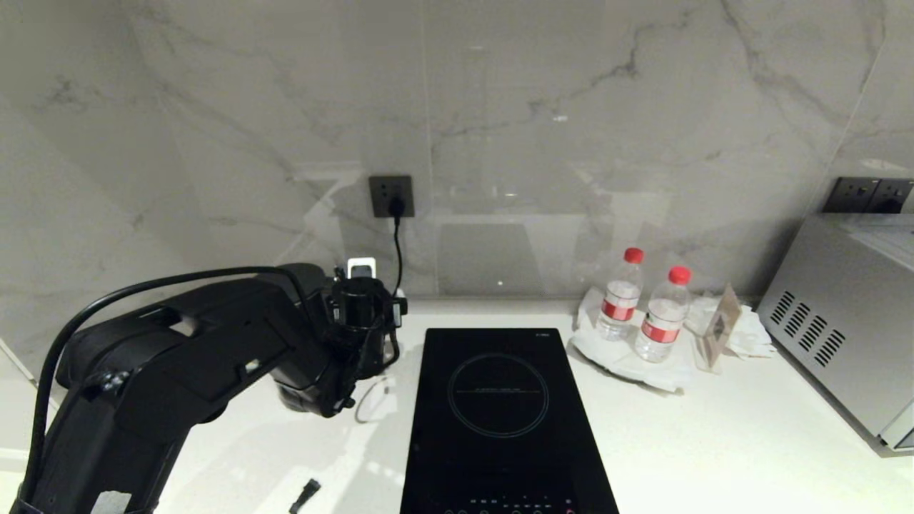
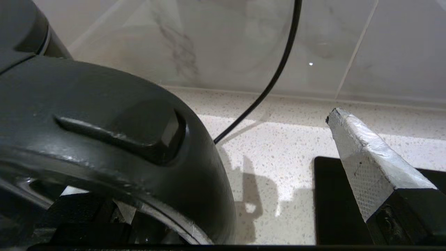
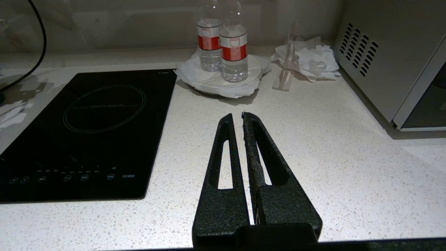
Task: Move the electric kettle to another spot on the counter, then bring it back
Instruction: Pick up the kettle
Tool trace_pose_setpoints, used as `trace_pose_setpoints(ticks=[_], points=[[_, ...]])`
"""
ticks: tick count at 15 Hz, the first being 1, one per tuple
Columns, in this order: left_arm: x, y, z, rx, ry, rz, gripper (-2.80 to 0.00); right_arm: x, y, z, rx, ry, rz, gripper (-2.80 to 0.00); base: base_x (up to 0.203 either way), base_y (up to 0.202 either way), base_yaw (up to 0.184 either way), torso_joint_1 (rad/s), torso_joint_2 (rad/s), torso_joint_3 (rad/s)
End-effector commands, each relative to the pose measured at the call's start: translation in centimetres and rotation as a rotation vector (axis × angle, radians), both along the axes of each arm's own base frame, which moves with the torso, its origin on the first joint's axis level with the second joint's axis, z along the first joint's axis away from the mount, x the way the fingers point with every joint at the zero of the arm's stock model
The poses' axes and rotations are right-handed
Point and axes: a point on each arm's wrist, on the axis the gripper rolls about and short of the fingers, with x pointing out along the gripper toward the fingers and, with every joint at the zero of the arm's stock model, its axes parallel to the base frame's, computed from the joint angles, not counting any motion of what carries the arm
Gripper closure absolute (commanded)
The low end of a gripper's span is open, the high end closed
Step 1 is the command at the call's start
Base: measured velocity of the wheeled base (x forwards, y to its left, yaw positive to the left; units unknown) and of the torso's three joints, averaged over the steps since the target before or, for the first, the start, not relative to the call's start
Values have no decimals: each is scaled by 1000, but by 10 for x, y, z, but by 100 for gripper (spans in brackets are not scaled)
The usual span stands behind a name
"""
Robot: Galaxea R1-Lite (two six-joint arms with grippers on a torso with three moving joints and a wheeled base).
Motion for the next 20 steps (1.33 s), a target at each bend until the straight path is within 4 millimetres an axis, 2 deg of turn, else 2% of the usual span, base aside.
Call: trace_pose_setpoints(ticks=[1, 20], points=[[1, 1, 1, -3, -8, 7, -280, 0, 0, 0, 0, 0, 1, 0, 0, 0, 0, 0, 0, 0], [-5, 3, -1, 11, 7, 14, -280, 0, 0, 0, 0, 0, 2, 0, 0, 0, 0, 0, 0, 0]])
